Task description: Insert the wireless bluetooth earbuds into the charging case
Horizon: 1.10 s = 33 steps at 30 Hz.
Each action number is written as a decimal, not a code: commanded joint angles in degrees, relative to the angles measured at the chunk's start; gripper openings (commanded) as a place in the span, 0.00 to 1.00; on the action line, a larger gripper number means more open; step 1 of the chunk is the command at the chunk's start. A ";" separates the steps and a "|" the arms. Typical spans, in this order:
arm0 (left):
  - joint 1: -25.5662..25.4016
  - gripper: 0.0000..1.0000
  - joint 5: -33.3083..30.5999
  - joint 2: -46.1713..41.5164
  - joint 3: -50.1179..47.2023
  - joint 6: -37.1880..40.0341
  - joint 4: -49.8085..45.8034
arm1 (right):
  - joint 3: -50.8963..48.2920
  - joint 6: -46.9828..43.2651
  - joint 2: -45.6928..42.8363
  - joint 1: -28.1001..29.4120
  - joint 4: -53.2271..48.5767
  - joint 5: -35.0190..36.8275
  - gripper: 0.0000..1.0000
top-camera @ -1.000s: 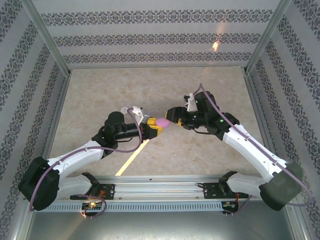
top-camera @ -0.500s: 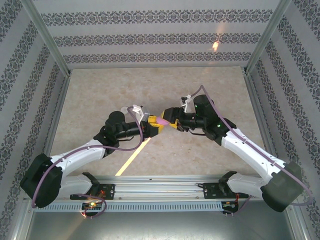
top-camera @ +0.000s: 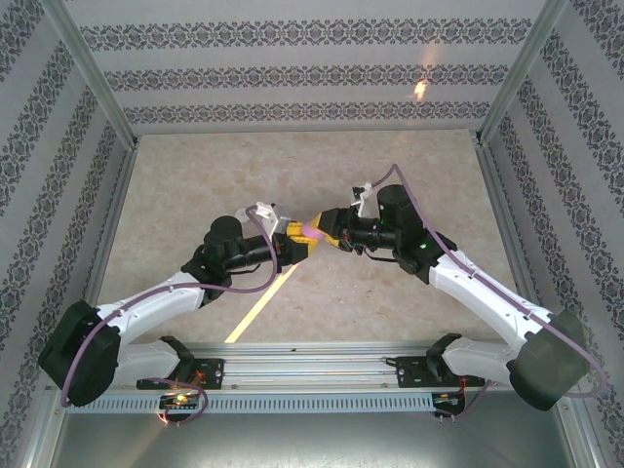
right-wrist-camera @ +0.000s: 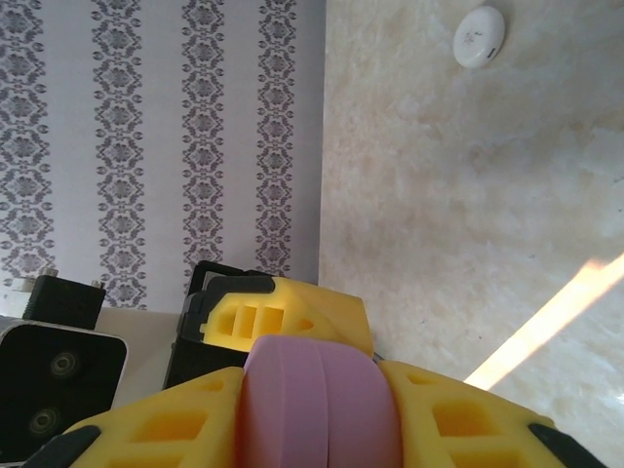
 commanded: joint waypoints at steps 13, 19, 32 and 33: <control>-0.88 0.68 -1.95 -7.68 -1.34 6.81 -7.74 | 0.20 0.45 3.76 -3.96 4.11 -1.04 0.24; -0.73 0.74 -9.67 -13.53 -3.74 8.88 -12.38 | 3.45 -10.26 9.43 -4.82 -5.94 7.17 0.24; 0.65 0.77 -33.66 -17.15 -3.84 8.45 -34.92 | 25.75 -17.34 46.83 -3.86 -3.38 6.85 0.24; 0.77 0.77 -34.07 -17.72 -4.27 8.33 -35.53 | 28.19 -18.36 48.88 -3.85 -4.91 7.36 0.24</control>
